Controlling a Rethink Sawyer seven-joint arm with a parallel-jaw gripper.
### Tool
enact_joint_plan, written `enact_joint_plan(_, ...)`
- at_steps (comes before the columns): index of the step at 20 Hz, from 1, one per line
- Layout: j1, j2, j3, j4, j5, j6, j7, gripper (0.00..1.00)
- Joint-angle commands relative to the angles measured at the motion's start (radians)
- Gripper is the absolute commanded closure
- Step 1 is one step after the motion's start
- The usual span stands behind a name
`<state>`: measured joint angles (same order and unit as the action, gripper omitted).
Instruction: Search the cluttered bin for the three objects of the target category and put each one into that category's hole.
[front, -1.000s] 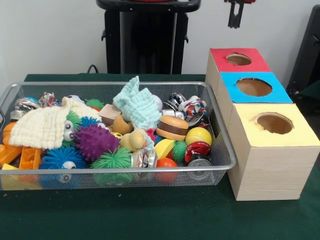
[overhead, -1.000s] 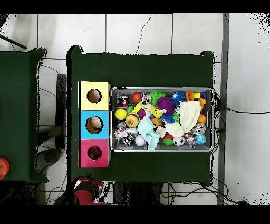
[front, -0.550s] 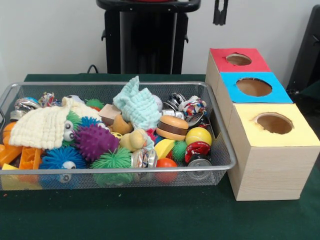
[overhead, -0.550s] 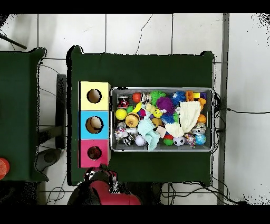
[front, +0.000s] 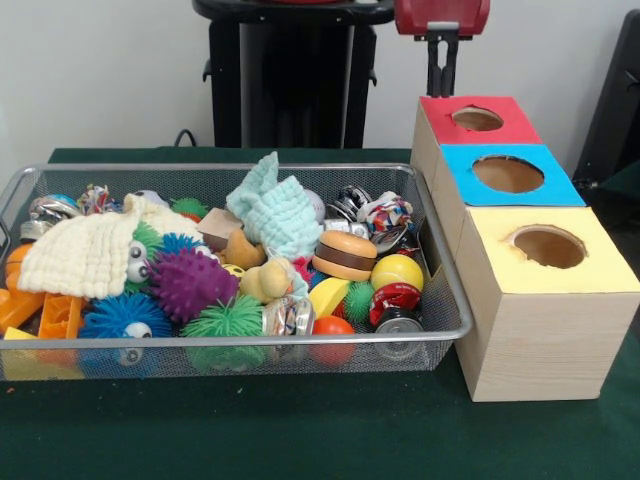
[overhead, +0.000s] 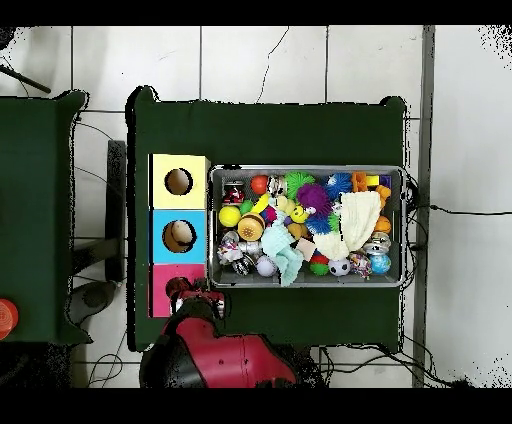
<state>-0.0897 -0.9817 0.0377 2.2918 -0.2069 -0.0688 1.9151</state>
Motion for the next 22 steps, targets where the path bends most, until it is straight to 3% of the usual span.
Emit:
enact_joint_plan(1,-0.035,0.079,0.041,-0.166,-0.085,0.069,-0.018,1.00)
enact_joint_plan(14,-0.014,0.128,0.012,-0.197,-0.148,0.017,0.034,1.00)
enact_joint_plan(22,0.006,0.152,-0.010,-0.204,-0.149,-0.009,0.058,1.00)
